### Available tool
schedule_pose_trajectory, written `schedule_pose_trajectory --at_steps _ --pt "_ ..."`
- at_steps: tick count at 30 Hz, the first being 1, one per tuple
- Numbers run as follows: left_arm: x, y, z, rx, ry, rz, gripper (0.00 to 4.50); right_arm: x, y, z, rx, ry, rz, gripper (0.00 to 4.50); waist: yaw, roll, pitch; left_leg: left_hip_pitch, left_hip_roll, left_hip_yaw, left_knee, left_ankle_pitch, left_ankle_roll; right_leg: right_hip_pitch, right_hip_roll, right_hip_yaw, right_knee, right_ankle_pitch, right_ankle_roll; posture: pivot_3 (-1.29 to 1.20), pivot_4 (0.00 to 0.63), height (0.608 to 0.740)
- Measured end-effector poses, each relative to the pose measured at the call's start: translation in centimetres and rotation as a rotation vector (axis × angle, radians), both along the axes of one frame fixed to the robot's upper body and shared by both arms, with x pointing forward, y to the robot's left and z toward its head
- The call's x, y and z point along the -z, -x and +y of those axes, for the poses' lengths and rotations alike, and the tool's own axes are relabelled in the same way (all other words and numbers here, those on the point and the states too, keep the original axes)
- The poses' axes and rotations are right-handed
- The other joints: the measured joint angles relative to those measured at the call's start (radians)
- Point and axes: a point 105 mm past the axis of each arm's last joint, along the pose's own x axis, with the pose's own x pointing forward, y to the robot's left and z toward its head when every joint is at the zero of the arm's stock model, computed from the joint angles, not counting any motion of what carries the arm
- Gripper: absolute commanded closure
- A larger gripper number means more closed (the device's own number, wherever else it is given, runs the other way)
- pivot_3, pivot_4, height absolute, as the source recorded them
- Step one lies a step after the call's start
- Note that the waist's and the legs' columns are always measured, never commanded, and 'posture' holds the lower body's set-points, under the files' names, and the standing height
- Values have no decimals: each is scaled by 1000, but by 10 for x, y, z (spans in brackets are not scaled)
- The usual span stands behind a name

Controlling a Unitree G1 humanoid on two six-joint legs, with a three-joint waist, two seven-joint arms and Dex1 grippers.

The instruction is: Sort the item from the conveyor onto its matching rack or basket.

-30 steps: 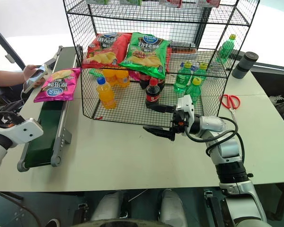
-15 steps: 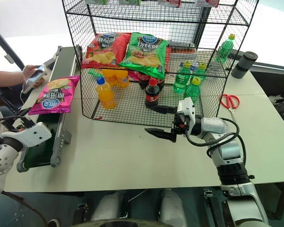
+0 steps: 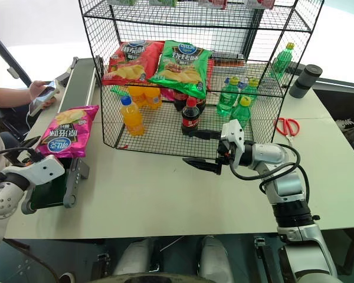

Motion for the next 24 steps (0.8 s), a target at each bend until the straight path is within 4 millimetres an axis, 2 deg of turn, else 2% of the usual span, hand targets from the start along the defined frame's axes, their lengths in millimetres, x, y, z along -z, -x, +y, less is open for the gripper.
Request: schedule_pose_trajectory --at_steps 6,7,9,16,17,21,24 --pt "-1 -7 -4 23 5 -14 0 -4 1 2 7 1 -14 167 1 0 0 0 0 0 0 0 0 0 0 0 0 0 0 0 150 740" --pt "0 -8 -5 27 6 -15 250 -4 0 1 10 2 -12 58 1 0 0 0 0 0 0 0 0 0 0 0 0 0 0 0 150 740" --pt "2 -9 -7 39 8 -7 826 -4 0 1 13 5 -13 0 1 0 0 0 0 0 0 0 0 0 0 0 0 0 0 0 150 740" --pt "6 -11 -5 36 15 2 4265 -6 -1 1 26 11 -20 0 0 0 0 0 0 0 0 0 0 0 0 0 0 0 0 0 150 740" --pt "3 -12 -6 42 10 -8 4423 -5 -1 1 27 14 -21 0 0 0 0 0 0 0 0 0 0 0 0 0 0 0 0 0 150 740" --pt "3 -12 -5 51 38 -14 4423 -6 -1 1 30 19 -36 0 1 0 0 0 0 0 0 0 0 0 0 0 0 0 0 0 150 740" --pt "-7 -13 -7 56 284 -65 4423 -6 -1 1 31 27 -45 0 2 -1 -1 0 1 0 0 0 0 0 0 0 0 0 0 0 150 740"
